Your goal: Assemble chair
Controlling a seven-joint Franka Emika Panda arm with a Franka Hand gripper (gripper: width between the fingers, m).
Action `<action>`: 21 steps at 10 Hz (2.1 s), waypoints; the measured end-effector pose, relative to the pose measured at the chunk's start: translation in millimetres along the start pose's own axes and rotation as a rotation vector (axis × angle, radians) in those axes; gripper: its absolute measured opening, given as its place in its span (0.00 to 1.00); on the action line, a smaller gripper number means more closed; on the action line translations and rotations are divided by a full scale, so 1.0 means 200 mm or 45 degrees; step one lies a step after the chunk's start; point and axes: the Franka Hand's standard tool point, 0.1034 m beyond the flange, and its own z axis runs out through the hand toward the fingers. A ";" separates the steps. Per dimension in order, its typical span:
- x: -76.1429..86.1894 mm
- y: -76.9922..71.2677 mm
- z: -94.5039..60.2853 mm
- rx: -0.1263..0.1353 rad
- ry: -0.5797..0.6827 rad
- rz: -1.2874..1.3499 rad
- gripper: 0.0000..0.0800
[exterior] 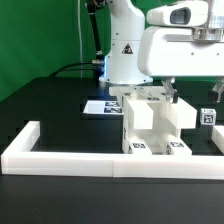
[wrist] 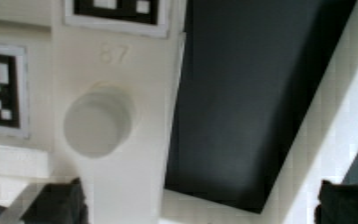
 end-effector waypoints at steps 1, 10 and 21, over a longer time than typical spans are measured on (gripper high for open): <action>0.00 -0.01 0.00 0.000 0.001 -0.003 0.81; -0.29 -0.26 -0.12 0.042 0.052 0.290 0.81; -0.47 -0.54 0.08 0.116 0.000 0.493 0.81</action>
Offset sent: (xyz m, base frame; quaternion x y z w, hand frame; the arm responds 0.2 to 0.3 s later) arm -0.0291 0.0005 0.0218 -0.0384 -0.0084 0.0176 0.9991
